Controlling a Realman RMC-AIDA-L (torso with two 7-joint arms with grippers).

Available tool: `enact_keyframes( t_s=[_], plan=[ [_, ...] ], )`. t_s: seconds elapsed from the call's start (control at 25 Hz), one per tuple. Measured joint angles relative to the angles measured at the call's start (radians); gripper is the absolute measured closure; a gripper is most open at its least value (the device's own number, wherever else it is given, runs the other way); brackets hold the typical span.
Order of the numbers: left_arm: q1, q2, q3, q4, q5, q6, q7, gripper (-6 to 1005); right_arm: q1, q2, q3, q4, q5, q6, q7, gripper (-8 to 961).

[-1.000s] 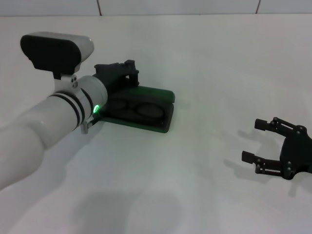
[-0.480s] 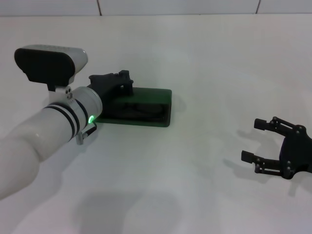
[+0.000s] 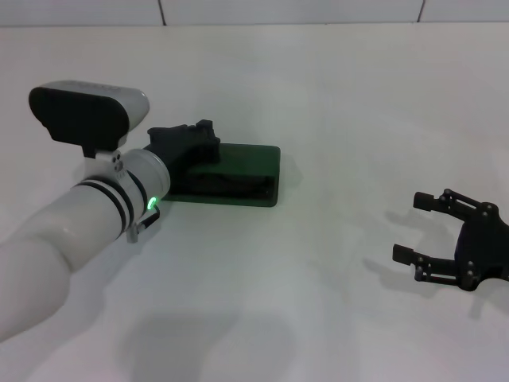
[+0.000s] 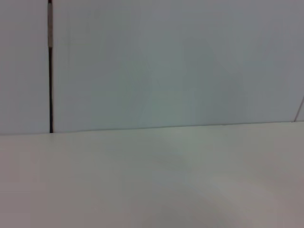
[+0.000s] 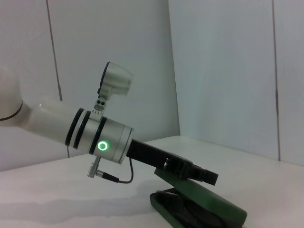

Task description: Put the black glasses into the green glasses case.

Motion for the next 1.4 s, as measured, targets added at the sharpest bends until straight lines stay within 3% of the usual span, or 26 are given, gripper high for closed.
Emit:
enact_keyframes(
  t_s=[0.76, 1.04, 1.24, 1.4],
  plan=[
    [0.008, 0.002, 0.061, -0.027, 0.034, -0.086, 0.003, 963, 0.002, -0.001, 0.000, 0.001, -0.001, -0.001, 0.002, 82],
    [0.019, 0.003, 0.062, 0.023, 0.026, -0.073, -0.005, 959, -0.001, -0.001, 0.000, 0.003, -0.002, -0.005, 0.002, 82],
    [0.010, 0.017, -0.016, 0.098, -0.036, 0.126, -0.007, 957, -0.003, -0.002, 0.000, 0.005, -0.002, -0.008, 0.002, 82],
    [-0.028, 0.027, -0.222, 0.113, -0.179, 0.420, 0.084, 955, 0.000, -0.002, -0.001, 0.006, -0.002, -0.009, 0.002, 83]
  ],
)
